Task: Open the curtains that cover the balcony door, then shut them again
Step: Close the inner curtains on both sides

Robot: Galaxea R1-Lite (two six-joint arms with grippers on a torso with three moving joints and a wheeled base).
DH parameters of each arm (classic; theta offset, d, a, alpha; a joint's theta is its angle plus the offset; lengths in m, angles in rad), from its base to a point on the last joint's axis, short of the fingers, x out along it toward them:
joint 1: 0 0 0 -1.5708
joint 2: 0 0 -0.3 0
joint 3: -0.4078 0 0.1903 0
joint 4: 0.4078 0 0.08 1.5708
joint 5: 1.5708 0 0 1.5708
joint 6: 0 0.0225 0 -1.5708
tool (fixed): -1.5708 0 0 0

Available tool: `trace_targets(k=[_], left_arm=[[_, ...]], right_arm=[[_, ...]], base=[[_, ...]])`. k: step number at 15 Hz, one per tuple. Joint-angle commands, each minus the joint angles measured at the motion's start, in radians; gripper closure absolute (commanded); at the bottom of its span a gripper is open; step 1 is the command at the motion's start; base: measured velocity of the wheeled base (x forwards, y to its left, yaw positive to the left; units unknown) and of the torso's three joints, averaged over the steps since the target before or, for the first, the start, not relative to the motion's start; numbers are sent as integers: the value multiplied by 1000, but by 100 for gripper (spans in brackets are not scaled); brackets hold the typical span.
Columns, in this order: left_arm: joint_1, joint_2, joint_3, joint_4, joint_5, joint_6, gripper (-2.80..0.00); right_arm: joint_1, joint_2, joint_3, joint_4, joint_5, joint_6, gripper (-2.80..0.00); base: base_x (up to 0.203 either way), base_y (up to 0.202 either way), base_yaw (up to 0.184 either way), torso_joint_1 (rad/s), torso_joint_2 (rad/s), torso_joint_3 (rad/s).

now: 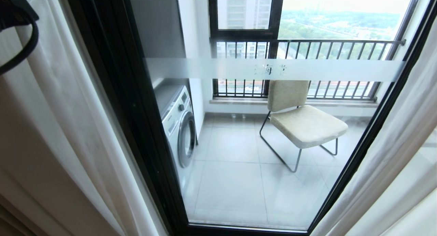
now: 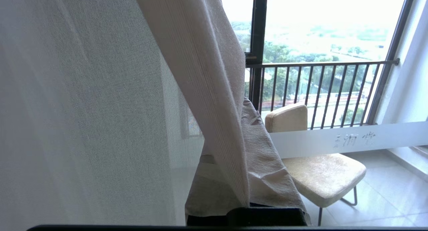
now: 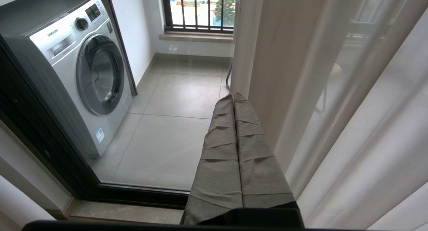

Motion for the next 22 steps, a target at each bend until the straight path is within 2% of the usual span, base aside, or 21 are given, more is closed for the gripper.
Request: trace_targets(k=[1, 9, 17, 22], left_arm=[[-7, 1, 2, -3, 0, -1, 0], [-44, -6, 8, -3, 1, -1, 0], [-49, -41, 7, -1, 1, -1, 0], [-98, -59, 4, -1, 3, -1, 0]], right_arm=[[0, 0, 0, -1, 1, 0, 0], [0, 0, 0, -1, 1, 0, 0], [0, 0, 0, -1, 1, 0, 0], [0, 0, 0, -1, 1, 0, 0]], base=[[0, -192, -2, 2, -2, 2], [0, -191, 3, 3, 1, 1], [0, -192, 4, 2, 3, 2], [0, -191, 4, 5, 3, 1]])
